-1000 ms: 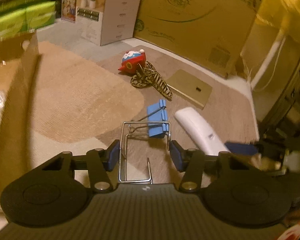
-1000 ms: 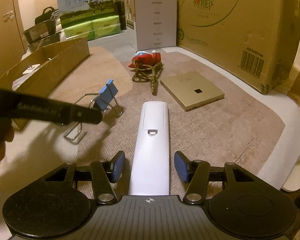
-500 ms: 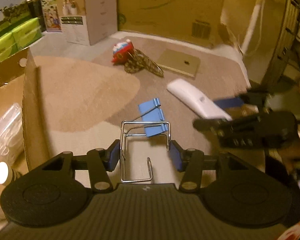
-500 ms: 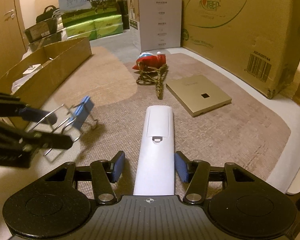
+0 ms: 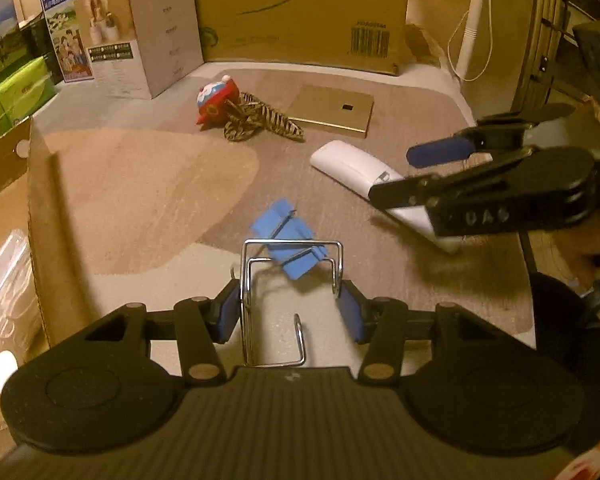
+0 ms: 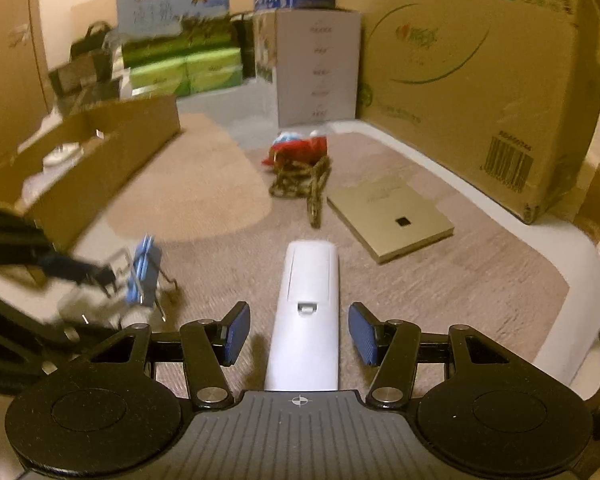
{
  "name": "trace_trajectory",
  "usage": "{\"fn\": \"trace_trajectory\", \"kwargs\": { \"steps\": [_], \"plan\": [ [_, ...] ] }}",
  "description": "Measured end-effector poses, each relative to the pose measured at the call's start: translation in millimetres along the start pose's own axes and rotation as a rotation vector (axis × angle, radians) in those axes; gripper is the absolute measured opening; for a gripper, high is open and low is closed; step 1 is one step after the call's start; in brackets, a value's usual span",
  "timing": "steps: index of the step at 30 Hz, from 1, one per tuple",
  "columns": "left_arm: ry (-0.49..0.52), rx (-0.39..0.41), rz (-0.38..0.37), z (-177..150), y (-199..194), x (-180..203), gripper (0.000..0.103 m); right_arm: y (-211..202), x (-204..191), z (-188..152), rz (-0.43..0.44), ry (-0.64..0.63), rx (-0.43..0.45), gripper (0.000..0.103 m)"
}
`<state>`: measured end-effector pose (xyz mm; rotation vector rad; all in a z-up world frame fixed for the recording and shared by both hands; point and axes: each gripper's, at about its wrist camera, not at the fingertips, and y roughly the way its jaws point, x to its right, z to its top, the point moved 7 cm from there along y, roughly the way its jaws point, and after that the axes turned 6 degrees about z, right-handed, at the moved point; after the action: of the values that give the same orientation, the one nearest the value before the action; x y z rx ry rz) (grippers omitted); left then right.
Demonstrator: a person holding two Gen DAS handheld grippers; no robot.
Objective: Organize rigid objects
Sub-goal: 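Lift the wire frame with the left tool while the right tool holds the remote, then release the remote and pull the blue binder clip off the wire frame with the right tool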
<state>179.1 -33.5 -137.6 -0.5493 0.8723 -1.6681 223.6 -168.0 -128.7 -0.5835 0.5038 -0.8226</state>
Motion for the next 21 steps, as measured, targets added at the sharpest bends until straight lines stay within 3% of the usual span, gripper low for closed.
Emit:
{"fn": "trace_trajectory", "kwargs": {
  "steps": [3, 6, 15, 21],
  "plan": [
    [-0.016, 0.017, -0.068, -1, -9, 2, 0.048, -1, -2, 4, 0.007, -0.011, 0.0, 0.055],
    [0.055, 0.001, -0.032, -7, -12, 7, 0.048, -2, -4, 6, 0.026, 0.003, 0.005, 0.055],
    [0.081, -0.017, 0.027, -18, -17, -4, 0.048, -3, -39, 22, 0.319, 0.165, -0.014, 0.054],
    [0.084, 0.009, 0.055, -24, -21, -9, 0.048, 18, -53, 22, 0.401, 0.296, -0.1, 0.054]
  ]
}}
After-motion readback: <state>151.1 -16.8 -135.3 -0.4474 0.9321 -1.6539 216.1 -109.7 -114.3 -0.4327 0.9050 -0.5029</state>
